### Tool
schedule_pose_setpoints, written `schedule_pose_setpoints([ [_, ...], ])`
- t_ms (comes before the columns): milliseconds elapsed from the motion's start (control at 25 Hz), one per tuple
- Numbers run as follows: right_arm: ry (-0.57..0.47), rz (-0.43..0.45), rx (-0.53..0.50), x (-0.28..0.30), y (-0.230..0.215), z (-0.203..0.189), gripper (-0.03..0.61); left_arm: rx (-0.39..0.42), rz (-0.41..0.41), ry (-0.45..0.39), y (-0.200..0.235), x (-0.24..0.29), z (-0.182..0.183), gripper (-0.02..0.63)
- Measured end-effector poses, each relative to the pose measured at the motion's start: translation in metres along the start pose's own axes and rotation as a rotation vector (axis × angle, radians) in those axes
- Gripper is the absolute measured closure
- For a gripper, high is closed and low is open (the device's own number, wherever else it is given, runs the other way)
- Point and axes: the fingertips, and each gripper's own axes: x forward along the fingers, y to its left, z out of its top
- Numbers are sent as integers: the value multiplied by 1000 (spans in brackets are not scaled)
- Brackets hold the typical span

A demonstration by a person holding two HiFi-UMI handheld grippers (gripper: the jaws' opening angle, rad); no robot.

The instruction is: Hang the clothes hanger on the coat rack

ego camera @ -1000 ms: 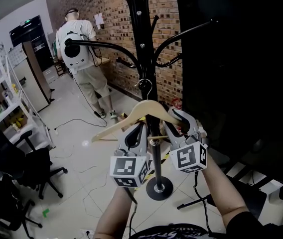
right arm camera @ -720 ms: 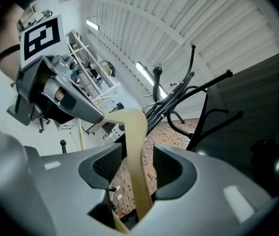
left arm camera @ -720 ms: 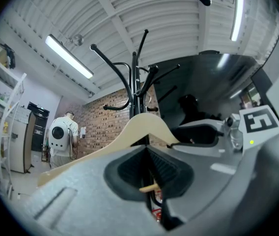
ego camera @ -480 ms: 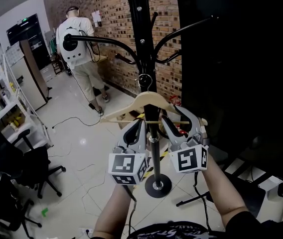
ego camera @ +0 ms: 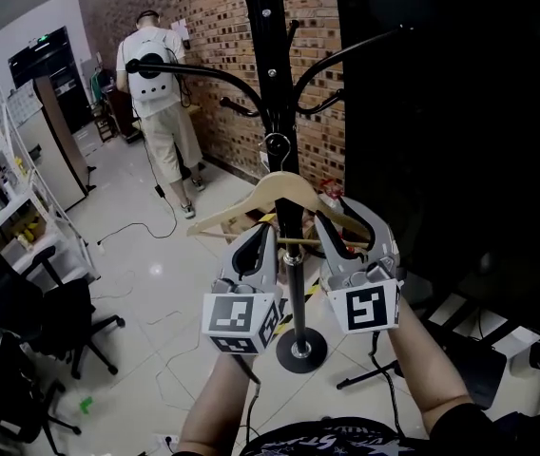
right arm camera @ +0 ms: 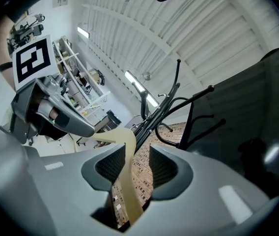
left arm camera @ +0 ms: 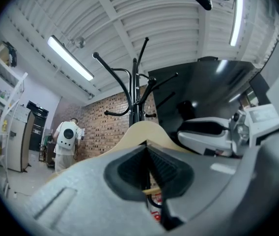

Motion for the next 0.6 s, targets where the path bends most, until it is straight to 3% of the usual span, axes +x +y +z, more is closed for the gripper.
schedule_pose_setpoints([
  [120,-9,-29,51,-9,2,5,550,-5,0,7,-2,-7,-2,609],
  [600,13,-84,145,-33,31,5,572,-84,-2,11,-10,-39,-15,609],
])
